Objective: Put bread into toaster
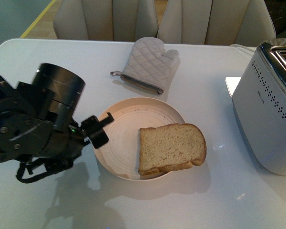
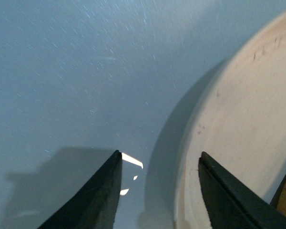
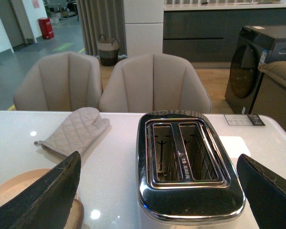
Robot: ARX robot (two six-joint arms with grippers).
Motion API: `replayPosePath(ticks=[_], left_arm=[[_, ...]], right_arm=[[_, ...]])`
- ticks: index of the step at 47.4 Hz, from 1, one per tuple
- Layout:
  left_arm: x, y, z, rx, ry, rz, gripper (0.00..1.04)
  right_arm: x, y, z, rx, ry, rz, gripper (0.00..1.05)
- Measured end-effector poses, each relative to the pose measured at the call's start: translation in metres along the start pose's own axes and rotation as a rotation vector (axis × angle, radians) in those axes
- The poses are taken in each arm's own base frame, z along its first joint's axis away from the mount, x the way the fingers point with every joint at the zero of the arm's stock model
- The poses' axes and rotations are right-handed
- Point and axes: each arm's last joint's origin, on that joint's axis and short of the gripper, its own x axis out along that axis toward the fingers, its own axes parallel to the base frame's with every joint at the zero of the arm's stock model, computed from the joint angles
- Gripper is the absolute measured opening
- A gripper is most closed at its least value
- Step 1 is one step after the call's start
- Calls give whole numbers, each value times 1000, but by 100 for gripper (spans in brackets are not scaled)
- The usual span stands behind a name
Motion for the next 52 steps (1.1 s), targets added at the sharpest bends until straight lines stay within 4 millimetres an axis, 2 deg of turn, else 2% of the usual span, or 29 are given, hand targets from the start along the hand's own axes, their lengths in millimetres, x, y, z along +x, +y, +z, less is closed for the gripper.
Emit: replayPosePath(ticks=[3,8,12,20,22,23,26,28,32,36,42,45,49,52], left_arm=[[-17,8,14,-32,-93,-15,64],[-60,22,43,-106,-266,-99,84],[-110,39,59,-171,-403,-177,99],[-214,68,52,-236,-661,-337,98],[-236,76,47,-170,-748,-413,93],[-248,81,41,-81,-817,-444,88],[-270,94,20,163,-939,-378,73],[-278,100,8,316,-1019,-326,63],[-280,106,-2,453,-1079,-263,43],[-273,111,-10,500,-1069,-228,24],[-273,115,-16,517,-1082,-222,3],[-273,117,-19,520,-1083,-220,3],[-270,120,-24,524,-1081,-217,3],[-270,122,-26,524,-1081,-216,3]], right_arm=[[0,0,0,0,0,0,96],[0,0,0,0,0,0,96],[0,0,0,0,0,0,96],[0,0,0,0,0,0,96],[0,0,0,0,0,0,96],[0,0,0,0,0,0,96],[0,0,0,0,0,0,96],[0,0,0,0,0,0,96],[0,0,0,0,0,0,96],[0,0,0,0,0,0,96],[0,0,0,0,0,0,96],[0,0,-1,3,86,-73,96],[1,6,-5,-104,388,-244,96],[3,13,-2,-147,384,-265,96]])
